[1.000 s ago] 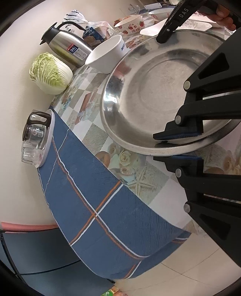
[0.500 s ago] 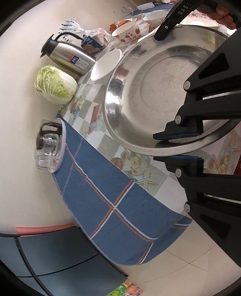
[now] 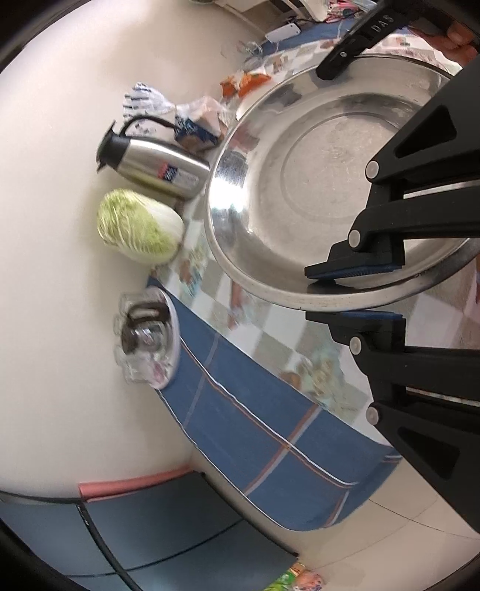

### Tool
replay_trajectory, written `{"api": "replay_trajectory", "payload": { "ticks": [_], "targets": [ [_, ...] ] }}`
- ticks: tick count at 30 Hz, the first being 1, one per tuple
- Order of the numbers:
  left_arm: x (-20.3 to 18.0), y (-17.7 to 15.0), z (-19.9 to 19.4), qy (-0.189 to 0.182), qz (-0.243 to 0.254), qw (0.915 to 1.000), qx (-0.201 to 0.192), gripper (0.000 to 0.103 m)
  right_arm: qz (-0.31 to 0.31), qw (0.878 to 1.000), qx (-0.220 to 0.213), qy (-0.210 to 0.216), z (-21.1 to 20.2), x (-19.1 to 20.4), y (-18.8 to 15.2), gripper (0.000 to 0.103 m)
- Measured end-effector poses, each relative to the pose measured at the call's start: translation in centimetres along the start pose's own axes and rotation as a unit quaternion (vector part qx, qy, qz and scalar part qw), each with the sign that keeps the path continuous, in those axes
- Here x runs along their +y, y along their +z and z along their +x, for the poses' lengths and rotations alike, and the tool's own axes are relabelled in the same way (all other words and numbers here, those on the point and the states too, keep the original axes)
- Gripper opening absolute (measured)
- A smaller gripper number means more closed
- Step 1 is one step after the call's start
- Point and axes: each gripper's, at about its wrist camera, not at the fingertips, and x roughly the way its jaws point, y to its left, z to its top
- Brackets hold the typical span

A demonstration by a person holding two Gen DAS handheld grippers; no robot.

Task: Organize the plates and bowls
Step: 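Lift the steel basin with both tools and carry it across the table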

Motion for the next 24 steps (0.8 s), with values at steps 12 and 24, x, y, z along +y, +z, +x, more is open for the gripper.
{"api": "replay_trajectory", "payload": {
  "ticks": [12,24],
  "targets": [
    [-8.2,3.2,-0.8,-0.028,0.025,0.9991,-0.023,0.017,0.037,0.996,-0.073,-0.048,-4.1,-5.2,1.9,0.014],
    [-13.0,2.4,2.0,-0.058,0.037,0.9976,-0.006,0.018,0.072,0.990,-0.088,-0.083,-5.7,-9.9,1.8,0.014]
  ]
}}
